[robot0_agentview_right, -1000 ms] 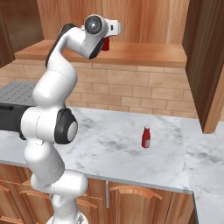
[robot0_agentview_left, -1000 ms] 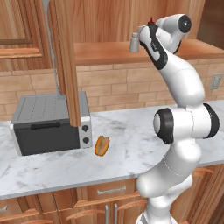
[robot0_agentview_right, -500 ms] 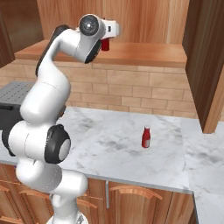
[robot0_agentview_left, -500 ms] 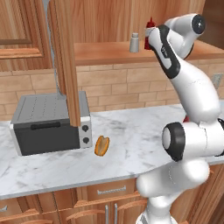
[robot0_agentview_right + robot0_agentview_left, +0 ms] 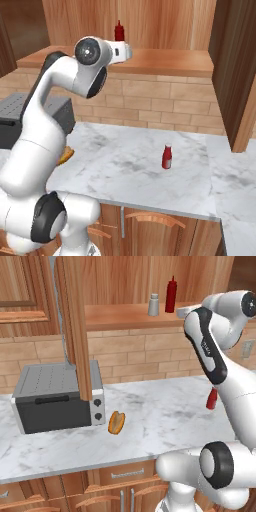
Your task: There are various items on the counter. Only move the condiments/shakers into the cabinet.
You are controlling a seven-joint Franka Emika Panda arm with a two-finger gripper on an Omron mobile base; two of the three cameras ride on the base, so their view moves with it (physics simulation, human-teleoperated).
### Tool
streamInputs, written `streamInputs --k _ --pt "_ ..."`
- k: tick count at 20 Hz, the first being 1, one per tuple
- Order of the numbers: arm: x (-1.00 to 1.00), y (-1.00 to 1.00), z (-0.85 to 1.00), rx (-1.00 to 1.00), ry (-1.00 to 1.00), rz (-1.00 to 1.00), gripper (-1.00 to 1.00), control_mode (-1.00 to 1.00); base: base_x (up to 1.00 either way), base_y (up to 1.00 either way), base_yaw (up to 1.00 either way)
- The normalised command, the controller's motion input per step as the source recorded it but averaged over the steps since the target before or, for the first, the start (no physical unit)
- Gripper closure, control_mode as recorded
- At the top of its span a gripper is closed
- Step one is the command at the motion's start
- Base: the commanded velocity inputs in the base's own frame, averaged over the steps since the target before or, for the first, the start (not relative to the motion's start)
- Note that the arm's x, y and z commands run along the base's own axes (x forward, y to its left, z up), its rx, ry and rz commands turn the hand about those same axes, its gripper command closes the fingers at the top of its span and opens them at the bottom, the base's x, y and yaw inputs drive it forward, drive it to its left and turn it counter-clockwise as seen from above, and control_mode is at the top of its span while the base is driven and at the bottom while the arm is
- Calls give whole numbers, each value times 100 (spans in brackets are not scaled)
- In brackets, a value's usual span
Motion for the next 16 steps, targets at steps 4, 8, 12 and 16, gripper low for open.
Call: streamInputs --k 4,8,12,16 --pt "-100 -21 -47 0 0 -5 -100 -100 0 0 0" --pt "-100 -27 -49 0 1 -9 -100 -100 0 0 0" --pt "-100 -31 -59 0 11 -16 -100 -100 0 0 0" --pt "-100 -28 -68 0 24 -25 -100 -100 0 0 0"
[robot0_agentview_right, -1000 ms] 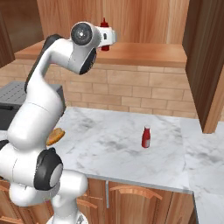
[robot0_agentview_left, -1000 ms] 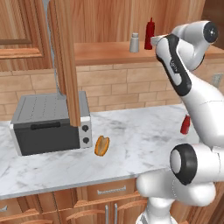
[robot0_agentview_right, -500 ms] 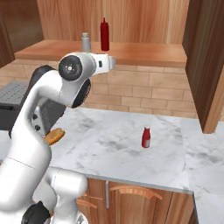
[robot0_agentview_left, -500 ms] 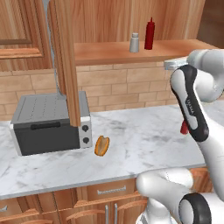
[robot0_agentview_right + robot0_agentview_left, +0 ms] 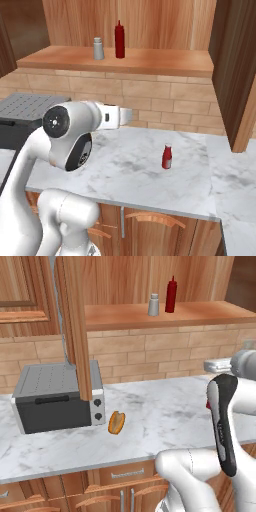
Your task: There are various items on the counter. Only move the condiments/shakers into the cabinet.
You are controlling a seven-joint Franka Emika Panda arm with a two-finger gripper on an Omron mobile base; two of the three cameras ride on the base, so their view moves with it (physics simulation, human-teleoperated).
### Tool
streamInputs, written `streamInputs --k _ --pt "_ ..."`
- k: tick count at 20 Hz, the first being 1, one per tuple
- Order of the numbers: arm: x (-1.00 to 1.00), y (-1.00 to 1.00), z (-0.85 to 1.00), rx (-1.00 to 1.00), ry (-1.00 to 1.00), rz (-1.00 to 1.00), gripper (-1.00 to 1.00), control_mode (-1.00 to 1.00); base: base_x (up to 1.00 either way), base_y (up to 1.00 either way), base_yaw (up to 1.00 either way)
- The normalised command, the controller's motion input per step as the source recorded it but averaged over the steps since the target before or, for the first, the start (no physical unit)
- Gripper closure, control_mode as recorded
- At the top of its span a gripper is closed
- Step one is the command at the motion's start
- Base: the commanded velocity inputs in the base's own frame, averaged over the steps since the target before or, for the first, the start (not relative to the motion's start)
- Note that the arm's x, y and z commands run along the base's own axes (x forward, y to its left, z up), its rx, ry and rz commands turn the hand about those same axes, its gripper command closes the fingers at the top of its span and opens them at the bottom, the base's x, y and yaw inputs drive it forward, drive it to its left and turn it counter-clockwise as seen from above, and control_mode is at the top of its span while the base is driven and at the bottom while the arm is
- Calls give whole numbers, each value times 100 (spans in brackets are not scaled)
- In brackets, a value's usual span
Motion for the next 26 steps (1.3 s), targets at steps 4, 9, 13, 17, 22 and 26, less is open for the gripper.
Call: streamInputs --k 4,9,13,17,22,26 --pt "-93 -28 -80 0 38 -33 -100 -100 0 0 0" --pt "-42 -36 -70 0 46 -34 -100 -100 0 0 0" --pt "0 -19 -14 0 8 -9 -100 -100 0 0 0" --pt "16 -9 -10 0 0 0 -100 -100 0 0 0" --pt "17 0 -19 2 -4 0 -100 -100 0 0 0" --pt "28 0 -27 7 -6 -3 -100 -100 0 0 0"
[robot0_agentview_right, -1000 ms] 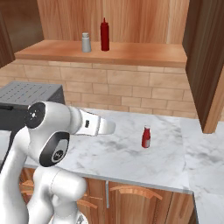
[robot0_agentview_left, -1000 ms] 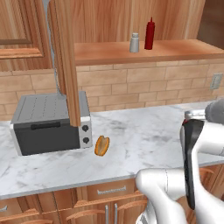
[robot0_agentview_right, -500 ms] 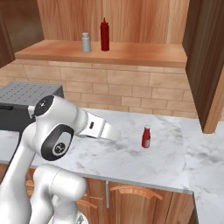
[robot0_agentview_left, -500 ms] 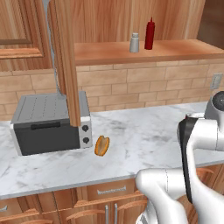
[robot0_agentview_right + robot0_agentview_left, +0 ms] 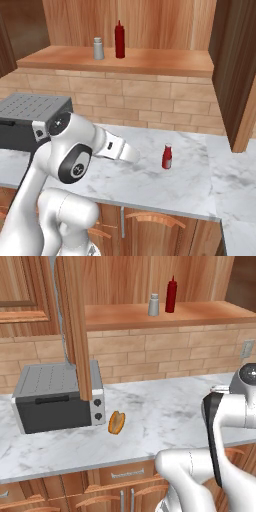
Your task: There are various items on the counter. Only move the condiments/shakers into the cabinet.
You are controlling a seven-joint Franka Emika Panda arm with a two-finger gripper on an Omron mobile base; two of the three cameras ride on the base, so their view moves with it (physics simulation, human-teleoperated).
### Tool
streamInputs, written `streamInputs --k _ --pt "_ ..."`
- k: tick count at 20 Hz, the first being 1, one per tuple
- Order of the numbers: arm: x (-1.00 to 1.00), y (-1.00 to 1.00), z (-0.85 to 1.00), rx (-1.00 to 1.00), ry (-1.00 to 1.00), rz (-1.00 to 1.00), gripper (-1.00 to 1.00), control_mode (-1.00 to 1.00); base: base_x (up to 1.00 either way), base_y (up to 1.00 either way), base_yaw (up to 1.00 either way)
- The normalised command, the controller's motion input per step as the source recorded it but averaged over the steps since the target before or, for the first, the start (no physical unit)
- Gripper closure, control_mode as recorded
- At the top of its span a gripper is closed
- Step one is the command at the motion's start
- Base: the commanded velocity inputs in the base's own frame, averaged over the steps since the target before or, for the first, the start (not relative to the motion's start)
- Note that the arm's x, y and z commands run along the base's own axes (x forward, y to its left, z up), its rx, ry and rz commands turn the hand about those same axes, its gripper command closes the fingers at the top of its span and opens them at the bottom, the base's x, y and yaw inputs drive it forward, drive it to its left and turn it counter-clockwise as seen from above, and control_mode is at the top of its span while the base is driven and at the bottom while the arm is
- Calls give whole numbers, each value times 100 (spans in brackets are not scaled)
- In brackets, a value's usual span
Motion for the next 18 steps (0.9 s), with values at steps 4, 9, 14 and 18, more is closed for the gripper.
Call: streamInputs --k 4,9,14,18 --pt "39 0 -31 6 -3 -6 -100 -100 0 0 0" --pt "47 0 -20 16 -1 -7 -100 -100 0 0 0" --pt "49 -6 -21 13 0 -8 -100 -100 0 0 0" --pt "42 -19 -16 0 0 -4 -100 -100 0 0 0"
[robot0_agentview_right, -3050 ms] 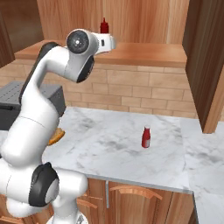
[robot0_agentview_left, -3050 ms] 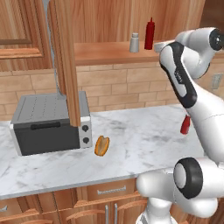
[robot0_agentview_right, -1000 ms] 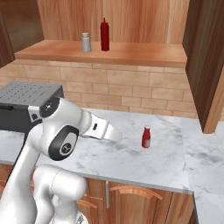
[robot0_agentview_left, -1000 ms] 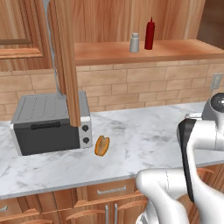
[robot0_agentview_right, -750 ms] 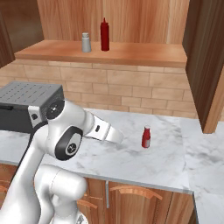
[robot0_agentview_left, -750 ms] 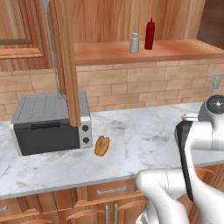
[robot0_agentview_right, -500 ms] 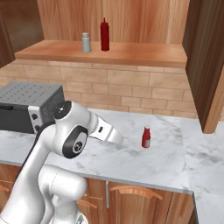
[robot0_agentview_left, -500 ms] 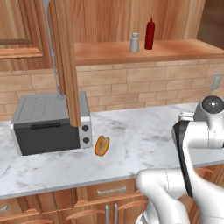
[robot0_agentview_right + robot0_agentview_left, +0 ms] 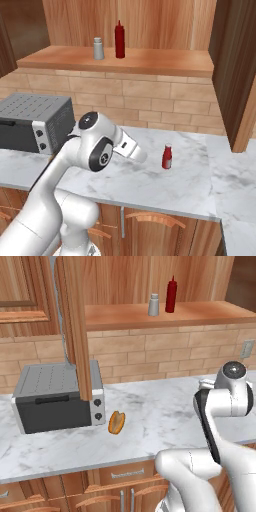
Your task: There are various items on the counter. Only move the condiments/shakers into the cabinet.
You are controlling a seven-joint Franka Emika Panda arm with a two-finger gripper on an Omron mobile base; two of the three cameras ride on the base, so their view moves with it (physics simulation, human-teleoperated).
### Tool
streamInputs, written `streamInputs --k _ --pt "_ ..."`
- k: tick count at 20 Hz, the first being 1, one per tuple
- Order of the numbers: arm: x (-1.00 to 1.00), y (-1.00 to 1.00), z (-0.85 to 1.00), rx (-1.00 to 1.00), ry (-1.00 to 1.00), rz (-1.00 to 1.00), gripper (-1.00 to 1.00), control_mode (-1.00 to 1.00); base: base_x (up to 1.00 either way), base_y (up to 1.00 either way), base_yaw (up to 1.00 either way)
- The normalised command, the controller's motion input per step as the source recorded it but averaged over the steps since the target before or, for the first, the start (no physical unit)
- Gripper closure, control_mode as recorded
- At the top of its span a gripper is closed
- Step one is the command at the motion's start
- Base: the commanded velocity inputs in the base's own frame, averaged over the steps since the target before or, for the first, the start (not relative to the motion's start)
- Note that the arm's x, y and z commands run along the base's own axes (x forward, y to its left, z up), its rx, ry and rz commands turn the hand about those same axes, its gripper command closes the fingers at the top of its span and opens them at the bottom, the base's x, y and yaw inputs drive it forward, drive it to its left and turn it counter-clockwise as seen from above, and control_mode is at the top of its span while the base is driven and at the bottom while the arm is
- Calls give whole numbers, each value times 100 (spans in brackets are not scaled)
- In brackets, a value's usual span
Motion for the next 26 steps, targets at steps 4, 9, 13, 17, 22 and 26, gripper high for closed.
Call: streamInputs --k 4,9,13,17,22,26 --pt "32 -33 -27 0 0 -2 -100 -100 0 0 0" --pt "23 -38 -34 -3 0 -1 -100 -100 0 0 0" --pt "28 -21 -23 0 0 0 -100 -100 0 0 0" --pt "24 -1 -14 0 0 0 -100 -100 0 0 0" --pt "26 0 -7 0 0 0 -100 -100 0 0 0" --pt "28 -1 -8 0 0 0 -100 -100 0 0 0"
